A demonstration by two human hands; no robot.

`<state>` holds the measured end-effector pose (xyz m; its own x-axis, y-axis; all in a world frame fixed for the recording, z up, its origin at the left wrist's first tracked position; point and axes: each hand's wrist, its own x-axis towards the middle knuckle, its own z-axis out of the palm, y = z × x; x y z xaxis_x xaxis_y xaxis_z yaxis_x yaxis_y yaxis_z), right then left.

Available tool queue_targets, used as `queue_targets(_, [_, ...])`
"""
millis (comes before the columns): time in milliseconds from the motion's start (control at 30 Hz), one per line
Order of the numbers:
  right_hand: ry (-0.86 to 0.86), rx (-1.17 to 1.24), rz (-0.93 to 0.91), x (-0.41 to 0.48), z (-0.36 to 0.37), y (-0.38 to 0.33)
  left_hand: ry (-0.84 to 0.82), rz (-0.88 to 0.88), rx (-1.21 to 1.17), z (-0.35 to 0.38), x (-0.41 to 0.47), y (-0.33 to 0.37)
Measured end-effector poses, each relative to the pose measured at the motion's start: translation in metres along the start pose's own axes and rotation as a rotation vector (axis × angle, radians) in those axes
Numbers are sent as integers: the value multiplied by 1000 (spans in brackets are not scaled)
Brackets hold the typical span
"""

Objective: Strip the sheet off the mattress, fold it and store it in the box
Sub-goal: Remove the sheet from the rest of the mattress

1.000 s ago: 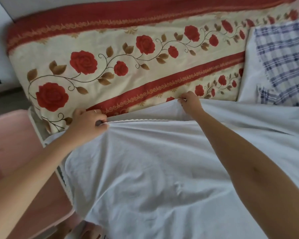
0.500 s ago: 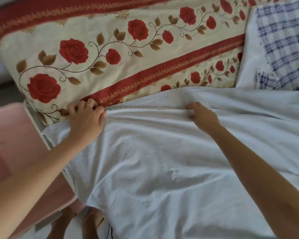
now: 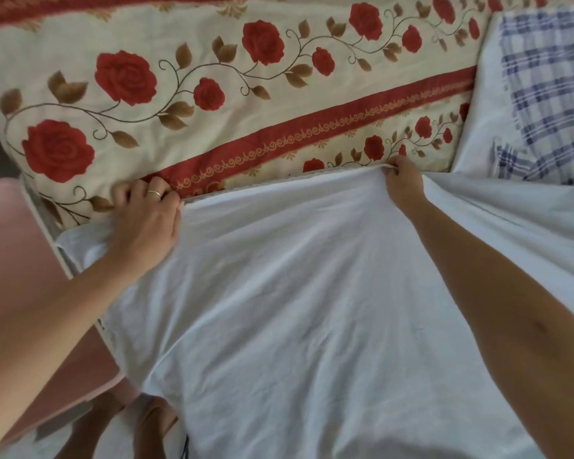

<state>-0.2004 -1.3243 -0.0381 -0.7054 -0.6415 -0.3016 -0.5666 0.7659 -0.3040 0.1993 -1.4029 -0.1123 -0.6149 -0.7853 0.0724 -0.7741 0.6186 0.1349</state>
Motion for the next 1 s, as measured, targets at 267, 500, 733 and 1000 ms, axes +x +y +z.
queue_targets(267, [-183, 172, -30, 4, 22, -5, -28, 32, -60, -4, 2, -8])
queue_targets(500, [-132, 38, -166, -19, 39, -23, -136, 86, -199, -27, 8, -9])
queue_targets(733, [-346, 18, -310, -33, 50, -62, -337, 114, -296, -42, 0, -17])
queue_targets(1000, [-316, 65, -312, -54, 79, -99, -270, 34, -432, -38, 2, -31])
